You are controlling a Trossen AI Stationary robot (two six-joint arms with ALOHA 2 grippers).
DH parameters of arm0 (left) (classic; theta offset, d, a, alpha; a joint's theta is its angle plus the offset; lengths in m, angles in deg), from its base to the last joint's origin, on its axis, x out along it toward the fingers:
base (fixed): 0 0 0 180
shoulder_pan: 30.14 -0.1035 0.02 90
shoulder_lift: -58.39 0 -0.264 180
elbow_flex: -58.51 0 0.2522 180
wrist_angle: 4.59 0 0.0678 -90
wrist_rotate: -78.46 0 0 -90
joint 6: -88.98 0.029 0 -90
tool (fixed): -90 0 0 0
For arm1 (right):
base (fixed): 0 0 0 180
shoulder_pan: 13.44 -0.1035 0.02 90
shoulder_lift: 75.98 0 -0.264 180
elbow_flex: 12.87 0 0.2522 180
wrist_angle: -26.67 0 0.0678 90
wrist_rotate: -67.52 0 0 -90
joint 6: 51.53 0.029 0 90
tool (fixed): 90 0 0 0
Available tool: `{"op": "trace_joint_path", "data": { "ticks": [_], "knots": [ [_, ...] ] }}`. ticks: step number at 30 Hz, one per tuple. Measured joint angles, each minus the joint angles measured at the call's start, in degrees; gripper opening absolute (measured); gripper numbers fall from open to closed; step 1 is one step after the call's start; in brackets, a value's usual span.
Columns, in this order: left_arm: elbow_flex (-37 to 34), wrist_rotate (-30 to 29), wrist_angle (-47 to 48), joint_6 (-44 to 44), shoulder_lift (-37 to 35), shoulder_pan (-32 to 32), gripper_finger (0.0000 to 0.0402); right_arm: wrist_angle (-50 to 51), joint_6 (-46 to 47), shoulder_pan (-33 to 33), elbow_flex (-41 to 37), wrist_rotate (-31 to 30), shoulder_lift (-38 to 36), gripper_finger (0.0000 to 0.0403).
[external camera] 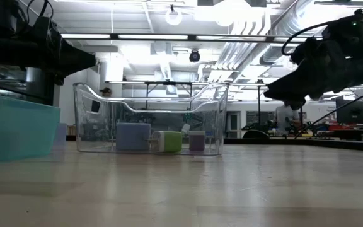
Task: Pick & Place Office items
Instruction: Put the top blue charger adapter into the transparent bin
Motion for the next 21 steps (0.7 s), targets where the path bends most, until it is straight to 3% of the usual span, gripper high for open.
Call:
{"op": "trace_joint_path", "data": {
  "ticks": [21],
  "knots": [
    [0.00, 0.01, -0.01, 0.00, 0.00, 0.00, 0.0102, 25.05, -2.63, 2.58, -0.12, -0.07, -23.30, 0.0144]
  ]
}}
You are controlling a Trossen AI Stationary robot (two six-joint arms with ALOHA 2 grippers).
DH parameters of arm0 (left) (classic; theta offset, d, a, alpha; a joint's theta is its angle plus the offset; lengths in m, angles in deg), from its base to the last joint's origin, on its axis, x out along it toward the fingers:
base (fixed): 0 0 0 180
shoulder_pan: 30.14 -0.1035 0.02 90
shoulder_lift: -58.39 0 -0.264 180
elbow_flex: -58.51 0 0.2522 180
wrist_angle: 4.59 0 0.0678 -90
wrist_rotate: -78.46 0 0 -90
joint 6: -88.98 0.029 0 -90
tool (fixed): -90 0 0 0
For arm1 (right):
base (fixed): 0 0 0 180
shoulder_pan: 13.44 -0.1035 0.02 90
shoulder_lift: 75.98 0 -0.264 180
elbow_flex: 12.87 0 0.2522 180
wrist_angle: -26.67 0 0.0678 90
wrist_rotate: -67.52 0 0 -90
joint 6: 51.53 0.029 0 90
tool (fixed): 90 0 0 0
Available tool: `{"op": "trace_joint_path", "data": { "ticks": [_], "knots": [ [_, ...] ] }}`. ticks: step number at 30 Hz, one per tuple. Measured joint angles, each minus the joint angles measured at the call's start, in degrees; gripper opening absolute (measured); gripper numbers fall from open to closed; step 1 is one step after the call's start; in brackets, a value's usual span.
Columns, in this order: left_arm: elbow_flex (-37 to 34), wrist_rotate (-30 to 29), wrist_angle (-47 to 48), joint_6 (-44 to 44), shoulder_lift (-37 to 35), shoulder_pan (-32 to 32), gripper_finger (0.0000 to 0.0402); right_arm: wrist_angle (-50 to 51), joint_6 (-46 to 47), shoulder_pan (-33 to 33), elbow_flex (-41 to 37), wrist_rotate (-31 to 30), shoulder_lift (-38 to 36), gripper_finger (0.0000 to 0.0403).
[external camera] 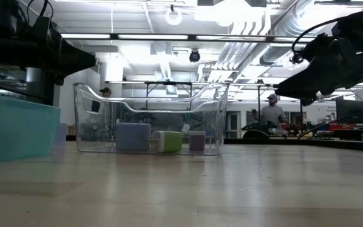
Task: Pick & Place Office items
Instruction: Put the top blue charger adapter into the transparent bin
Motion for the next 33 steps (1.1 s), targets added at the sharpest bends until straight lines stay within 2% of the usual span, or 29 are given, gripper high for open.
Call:
{"op": "trace_joint_path", "data": {
  "ticks": [17, 25, 29, 33],
  "knots": [
    [0.00, -0.01, -0.01, 0.00, 0.00, 0.00, 0.0102, 18.43, -1.17, 1.18, -0.10, -3.22, -16.76, 0.0144],
    [0.00, 0.00, -0.01, 0.00, 0.00, 0.00, 0.0102, 19.03, -1.07, 1.18, -0.13, -5.11, -19.09, 0.0144],
    [0.00, 0.00, 0.00, -0.01, 0.00, -0.01, 0.0102, 19.89, -1.41, 1.18, -0.13, -9.77, -19.13, 0.0144],
    [0.00, 0.00, -0.01, 0.00, 0.00, -0.02, 0.0102, 19.82, -1.43, 1.20, -0.13, -11.42, -19.29, 0.0144]
  ]
}}
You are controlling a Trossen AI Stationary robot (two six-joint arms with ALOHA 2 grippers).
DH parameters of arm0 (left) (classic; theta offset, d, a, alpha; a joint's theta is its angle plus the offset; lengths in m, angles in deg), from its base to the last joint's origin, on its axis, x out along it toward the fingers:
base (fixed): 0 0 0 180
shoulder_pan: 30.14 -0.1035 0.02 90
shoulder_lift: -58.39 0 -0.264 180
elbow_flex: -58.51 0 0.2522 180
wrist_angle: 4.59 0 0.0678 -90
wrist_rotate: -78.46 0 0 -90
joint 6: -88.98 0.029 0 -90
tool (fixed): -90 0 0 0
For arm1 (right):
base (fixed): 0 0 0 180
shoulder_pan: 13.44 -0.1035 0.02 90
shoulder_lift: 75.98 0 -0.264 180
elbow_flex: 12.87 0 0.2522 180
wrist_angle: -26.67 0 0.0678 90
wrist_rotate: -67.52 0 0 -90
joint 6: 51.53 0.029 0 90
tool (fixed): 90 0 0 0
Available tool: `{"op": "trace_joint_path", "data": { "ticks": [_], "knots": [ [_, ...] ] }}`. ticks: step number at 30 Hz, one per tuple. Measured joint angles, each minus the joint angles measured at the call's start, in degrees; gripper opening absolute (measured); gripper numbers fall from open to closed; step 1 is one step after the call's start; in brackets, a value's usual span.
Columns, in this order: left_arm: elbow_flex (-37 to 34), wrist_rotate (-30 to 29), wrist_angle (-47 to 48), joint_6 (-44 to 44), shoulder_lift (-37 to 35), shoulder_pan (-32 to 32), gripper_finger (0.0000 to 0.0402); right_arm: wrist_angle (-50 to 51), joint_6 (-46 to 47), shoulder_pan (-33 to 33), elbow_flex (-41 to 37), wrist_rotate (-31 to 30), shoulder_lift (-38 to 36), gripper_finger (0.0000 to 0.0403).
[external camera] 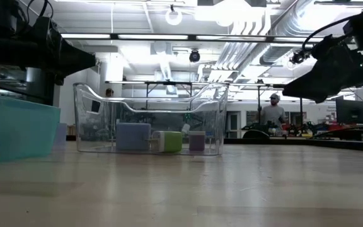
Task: Pick & Place Office items
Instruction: Put the top blue charger adapter into the transparent bin
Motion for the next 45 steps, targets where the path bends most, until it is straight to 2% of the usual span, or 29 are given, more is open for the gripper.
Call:
{"op": "trace_joint_path", "data": {
  "ticks": [45],
  "knots": [
    [0.00, -0.01, 0.01, 0.00, 0.00, 0.01, 0.0102, 0.02, 0.00, -0.02, 0.00, 0.09, -0.96, 0.0145]
  ]
}}
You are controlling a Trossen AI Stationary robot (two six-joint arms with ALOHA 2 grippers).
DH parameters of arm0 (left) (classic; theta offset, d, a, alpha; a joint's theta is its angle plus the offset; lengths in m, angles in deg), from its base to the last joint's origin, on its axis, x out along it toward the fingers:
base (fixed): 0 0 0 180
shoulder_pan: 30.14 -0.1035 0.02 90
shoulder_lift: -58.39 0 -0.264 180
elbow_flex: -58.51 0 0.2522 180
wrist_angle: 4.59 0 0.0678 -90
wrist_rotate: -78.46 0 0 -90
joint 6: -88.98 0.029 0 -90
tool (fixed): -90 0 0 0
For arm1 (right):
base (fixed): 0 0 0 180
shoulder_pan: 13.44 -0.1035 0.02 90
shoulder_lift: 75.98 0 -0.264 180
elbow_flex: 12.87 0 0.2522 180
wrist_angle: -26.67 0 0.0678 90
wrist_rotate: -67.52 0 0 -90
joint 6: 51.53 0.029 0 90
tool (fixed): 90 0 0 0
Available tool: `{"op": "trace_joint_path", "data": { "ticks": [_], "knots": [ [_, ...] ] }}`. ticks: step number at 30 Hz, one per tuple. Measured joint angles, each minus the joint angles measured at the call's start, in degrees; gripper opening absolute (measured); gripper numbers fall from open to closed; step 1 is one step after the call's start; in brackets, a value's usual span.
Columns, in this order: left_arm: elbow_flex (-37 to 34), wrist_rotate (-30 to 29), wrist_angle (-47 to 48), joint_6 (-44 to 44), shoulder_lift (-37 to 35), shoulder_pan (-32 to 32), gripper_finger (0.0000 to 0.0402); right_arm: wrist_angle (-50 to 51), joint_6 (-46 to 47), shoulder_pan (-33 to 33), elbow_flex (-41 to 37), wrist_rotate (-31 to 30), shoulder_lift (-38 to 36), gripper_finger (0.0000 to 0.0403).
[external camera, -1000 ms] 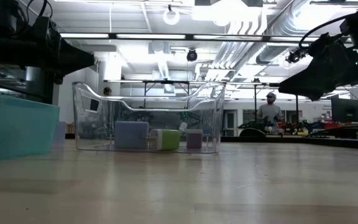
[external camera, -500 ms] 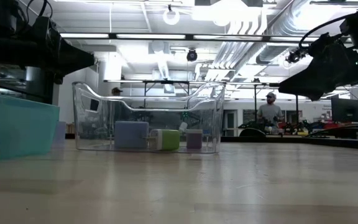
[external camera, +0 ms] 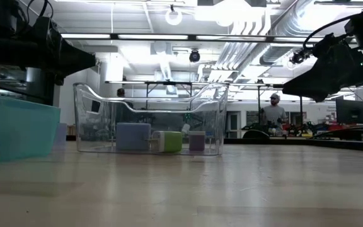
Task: Pick & Place Office items
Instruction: Put the top blue charger adapter into the transparent bin
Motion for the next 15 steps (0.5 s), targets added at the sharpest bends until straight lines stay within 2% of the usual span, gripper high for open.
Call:
{"op": "trace_joint_path", "data": {
  "ticks": [7, 15],
  "knots": [
    [0.00, 0.01, 0.04, -0.52, 0.00, 0.00, 0.0102, 0.00, 0.00, -0.01, 0.00, 0.02, 0.02, 0.0146],
    [0.03, 0.11, 2.17, -6.34, 0.00, 0.27, 0.0102, -0.01, 0.00, 0.00, 0.00, 0.02, 0.02, 0.0144]
  ]
}}
